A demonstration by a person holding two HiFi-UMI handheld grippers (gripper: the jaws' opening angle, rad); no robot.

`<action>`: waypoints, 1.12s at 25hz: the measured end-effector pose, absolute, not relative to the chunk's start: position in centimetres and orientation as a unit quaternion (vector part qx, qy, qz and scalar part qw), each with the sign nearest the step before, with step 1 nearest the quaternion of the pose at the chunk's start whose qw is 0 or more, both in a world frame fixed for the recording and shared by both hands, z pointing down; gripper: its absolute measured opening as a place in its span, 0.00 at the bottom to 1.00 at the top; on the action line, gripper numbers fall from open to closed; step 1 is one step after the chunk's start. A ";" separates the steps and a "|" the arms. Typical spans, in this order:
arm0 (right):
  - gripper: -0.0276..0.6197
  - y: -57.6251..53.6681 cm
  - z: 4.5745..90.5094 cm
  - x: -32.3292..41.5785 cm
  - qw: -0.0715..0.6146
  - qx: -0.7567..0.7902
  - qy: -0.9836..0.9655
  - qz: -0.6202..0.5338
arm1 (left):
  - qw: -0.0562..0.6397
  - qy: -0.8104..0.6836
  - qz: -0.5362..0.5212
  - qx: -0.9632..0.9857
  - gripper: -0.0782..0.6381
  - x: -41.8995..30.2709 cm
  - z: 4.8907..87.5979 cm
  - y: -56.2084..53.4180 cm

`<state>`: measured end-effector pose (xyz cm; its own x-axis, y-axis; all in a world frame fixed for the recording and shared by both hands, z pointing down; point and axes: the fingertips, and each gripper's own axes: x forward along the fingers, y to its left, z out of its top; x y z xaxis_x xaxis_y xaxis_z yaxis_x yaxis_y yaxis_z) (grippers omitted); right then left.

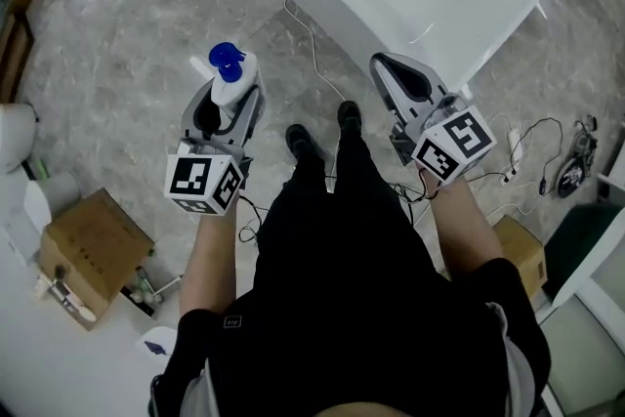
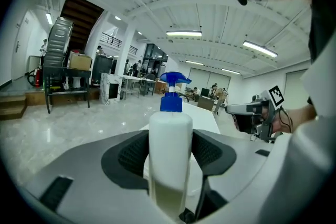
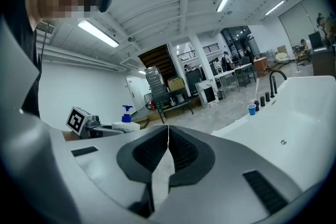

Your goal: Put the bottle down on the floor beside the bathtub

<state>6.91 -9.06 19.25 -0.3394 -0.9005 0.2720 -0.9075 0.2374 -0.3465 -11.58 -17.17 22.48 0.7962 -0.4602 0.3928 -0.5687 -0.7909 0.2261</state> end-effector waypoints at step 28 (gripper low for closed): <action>0.09 -17.1 54.7 5.4 0.067 0.444 -0.828 0.336 | 0.239 -0.240 0.208 0.918 0.47 -4.6 56.0 -21.4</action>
<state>5.36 -17.05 54.73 -0.5965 -0.6906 0.4090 -0.7803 0.3795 -0.4972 -4.57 -21.42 55.99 0.7982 -0.3412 0.4965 -0.5400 -0.7706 0.3385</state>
